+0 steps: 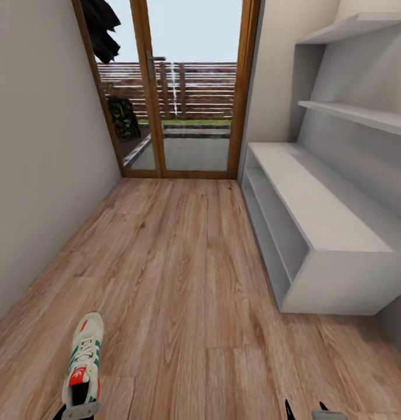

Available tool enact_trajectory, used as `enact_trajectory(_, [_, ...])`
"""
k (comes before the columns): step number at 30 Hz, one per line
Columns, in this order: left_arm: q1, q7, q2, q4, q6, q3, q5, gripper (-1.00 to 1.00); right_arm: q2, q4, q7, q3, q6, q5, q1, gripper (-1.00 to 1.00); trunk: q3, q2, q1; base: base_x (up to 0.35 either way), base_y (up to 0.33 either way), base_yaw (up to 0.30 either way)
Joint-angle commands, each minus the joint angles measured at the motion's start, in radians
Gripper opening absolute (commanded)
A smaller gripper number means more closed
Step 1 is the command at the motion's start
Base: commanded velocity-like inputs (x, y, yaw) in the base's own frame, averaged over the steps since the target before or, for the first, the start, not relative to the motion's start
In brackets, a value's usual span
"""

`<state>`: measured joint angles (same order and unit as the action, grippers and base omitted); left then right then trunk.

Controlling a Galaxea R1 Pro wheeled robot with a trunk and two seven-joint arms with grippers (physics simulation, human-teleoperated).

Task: Pick up the two gym shoes and the two sandals from the corridor floor and place them onto the hallstand (shoe rack) in the corridor, making sure they are on the rack and not on the floor. Arrange them so the two gym shoes are next to each other and the two sandals are next to each other.

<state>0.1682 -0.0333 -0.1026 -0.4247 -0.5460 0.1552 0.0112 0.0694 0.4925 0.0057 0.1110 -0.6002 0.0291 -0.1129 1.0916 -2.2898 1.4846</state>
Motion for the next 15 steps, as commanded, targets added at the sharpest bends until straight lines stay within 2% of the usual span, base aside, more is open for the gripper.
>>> enact_trajectory(1, [0.000,-0.002,0.000,0.000,-0.003,0.000,0.001,-1.00,0.000,-0.001,0.001,0.003,-0.003,0.003,-0.001,1.00,0.001,0.000,0.000,0.340,-0.111,0.000])
enact_trajectory(12, [0.001,-0.002,0.000,0.001,-0.003,0.000,0.001,-1.00,0.000,-0.002,0.000,0.003,-0.004,0.003,-0.001,1.00,0.001,0.000,0.000,0.340,-0.081,0.001])
enact_trajectory(15, [0.001,-0.002,0.000,0.001,-0.003,0.000,0.001,-1.00,-0.001,-0.002,0.000,0.003,-0.004,0.003,-0.001,1.00,0.001,0.000,0.000,0.340,-0.075,0.078])
